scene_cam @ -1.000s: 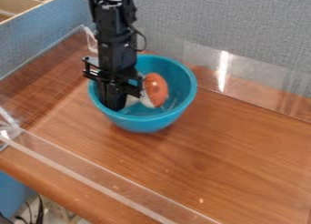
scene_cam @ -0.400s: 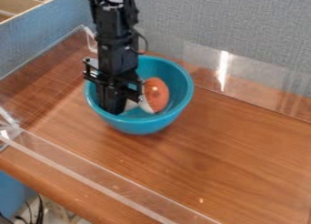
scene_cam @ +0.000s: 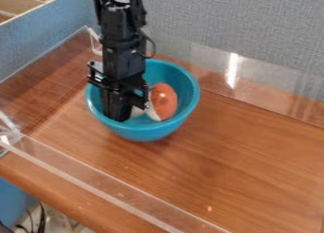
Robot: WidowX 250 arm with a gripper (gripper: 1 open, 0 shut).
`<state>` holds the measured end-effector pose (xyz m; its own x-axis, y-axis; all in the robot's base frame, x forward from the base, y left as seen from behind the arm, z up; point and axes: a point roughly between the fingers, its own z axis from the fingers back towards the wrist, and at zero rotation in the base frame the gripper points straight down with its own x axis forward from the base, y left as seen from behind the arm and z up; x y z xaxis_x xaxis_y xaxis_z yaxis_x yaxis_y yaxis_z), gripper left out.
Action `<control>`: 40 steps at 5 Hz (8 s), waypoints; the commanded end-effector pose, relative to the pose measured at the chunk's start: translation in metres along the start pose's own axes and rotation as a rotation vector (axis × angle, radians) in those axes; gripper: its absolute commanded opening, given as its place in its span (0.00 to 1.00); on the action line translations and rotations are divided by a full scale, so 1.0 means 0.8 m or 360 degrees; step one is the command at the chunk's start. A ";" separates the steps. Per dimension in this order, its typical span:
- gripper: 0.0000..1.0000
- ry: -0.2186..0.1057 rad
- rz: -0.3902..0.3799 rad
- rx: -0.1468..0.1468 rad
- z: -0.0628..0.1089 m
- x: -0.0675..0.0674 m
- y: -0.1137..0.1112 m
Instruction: Remove the mushroom from inside the blue bowl and put it on the table
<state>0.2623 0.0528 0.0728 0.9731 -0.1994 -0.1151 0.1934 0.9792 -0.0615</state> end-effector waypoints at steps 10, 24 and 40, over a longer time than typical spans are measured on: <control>0.00 0.0053 -0.0596 0.0054 -0.032 0.041 -0.121; 0.00 -0.0131 -0.0773 -0.0015 0.000 0.058 -0.114; 0.00 -0.0105 -0.1075 -0.0003 -0.001 0.072 -0.177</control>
<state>0.2858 -0.0995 0.0640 0.6397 -0.7683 -0.0222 0.7614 0.6374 -0.1181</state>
